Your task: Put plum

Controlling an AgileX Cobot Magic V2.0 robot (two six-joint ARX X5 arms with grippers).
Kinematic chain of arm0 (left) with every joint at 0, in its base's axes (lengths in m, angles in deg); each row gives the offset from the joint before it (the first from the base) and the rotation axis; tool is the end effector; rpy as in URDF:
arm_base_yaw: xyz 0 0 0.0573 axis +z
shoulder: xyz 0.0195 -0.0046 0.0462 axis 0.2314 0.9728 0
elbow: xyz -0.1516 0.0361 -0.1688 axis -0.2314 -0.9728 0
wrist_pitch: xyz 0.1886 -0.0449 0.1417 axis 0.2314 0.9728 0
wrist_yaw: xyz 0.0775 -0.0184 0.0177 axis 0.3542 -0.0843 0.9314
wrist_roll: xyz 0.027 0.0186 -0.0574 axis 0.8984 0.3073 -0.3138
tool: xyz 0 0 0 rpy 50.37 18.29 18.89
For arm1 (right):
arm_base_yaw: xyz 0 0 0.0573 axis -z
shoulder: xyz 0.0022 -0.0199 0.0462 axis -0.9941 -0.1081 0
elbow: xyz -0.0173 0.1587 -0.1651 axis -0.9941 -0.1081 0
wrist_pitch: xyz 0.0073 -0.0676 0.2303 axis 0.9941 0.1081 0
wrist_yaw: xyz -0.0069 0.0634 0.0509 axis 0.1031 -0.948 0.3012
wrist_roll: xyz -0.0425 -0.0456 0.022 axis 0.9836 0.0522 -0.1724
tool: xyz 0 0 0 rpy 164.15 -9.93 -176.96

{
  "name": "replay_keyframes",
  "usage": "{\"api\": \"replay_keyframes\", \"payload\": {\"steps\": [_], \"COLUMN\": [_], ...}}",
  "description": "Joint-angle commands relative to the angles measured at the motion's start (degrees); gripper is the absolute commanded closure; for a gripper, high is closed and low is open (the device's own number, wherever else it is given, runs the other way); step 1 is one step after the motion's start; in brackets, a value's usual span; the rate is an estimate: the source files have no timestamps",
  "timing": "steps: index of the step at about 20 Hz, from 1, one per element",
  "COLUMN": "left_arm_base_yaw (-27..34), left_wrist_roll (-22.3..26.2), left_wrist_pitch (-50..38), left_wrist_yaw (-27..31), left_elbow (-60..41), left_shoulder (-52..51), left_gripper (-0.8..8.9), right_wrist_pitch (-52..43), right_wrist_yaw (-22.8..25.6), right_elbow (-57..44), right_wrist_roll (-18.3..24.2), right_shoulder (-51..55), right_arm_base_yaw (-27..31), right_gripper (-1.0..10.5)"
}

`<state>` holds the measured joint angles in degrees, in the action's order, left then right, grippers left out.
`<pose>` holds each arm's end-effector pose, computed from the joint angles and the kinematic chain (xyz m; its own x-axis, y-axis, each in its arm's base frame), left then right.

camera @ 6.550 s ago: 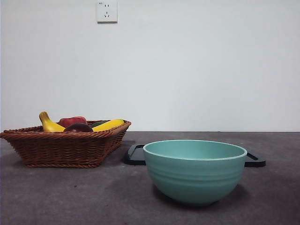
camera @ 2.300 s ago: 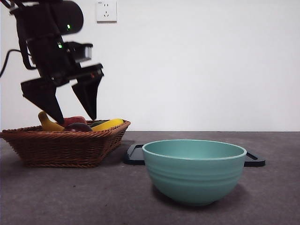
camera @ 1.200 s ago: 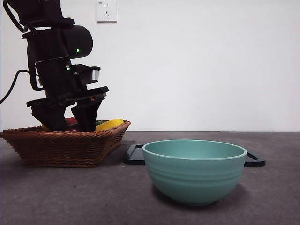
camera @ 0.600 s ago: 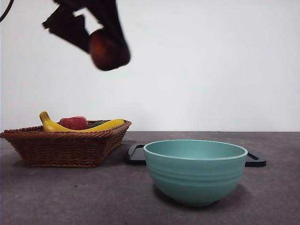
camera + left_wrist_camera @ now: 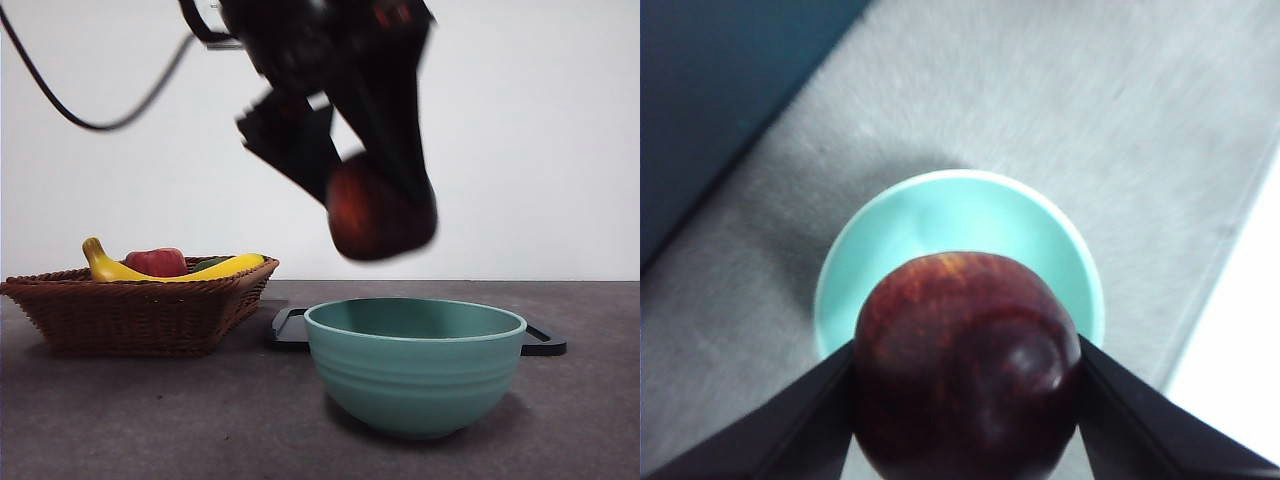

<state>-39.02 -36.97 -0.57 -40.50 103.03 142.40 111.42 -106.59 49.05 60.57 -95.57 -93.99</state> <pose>0.1994 -0.2725 0.2192 0.1608 -0.4946 -0.8541 0.8527 0.5054 -0.1321 0.1492 0.0489 0.3024 0.4784 0.5474 -0.6866 -0.4972 0.8134 0.3020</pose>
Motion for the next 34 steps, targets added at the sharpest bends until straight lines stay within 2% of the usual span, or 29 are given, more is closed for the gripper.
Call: {"api": "replay_keyframes", "payload": {"steps": [1,7,13,16,18,19,27,34], "left_arm_base_yaw": [-1.8,-4.2,-4.3,-4.3,-4.3,-4.3,-4.3,-2.2], "left_wrist_roll": [1.7,4.0,4.7,4.7,4.6,4.6,4.4,3.6], "left_wrist_pitch": [-2.3,-4.6,-5.6,-6.1,-5.8,-5.8,-4.3,-2.2], "left_wrist_yaw": [1.3,5.9,6.1,6.2,6.2,6.2,6.2,6.2], "left_elbow": [1.0,1.0,1.0,1.0,1.0,1.0,2.7,8.1], "left_shoulder": [3.8,10.6,13.6,13.6,13.6,13.6,12.7,3.9], "left_gripper": [5.7,5.7,5.69,5.52,4.46,4.31,4.31,4.31], "right_wrist_pitch": [-0.3,-0.3,-0.3,-0.3,-0.3,-0.3,-0.3,-0.3], "right_wrist_yaw": [0.0,0.0,0.0,0.0,0.0,0.0,0.0,0.0], "right_elbow": [1.2,1.2,1.2,1.2,1.2,1.2,1.2,1.2], "right_wrist_roll": [-0.4,-0.4,-0.4,-0.4,-0.4,-0.4,-0.4,-0.4], "right_shoulder": [-0.5,-0.5,-0.5,-0.5,-0.5,-0.5,-0.5,-0.5], "right_arm_base_yaw": [-0.2,-0.2,-0.2,-0.2,-0.2,-0.2,-0.2,-0.2], "right_gripper": [5.6,5.6,5.6,5.6,5.6,5.6,5.6,5.6]}}
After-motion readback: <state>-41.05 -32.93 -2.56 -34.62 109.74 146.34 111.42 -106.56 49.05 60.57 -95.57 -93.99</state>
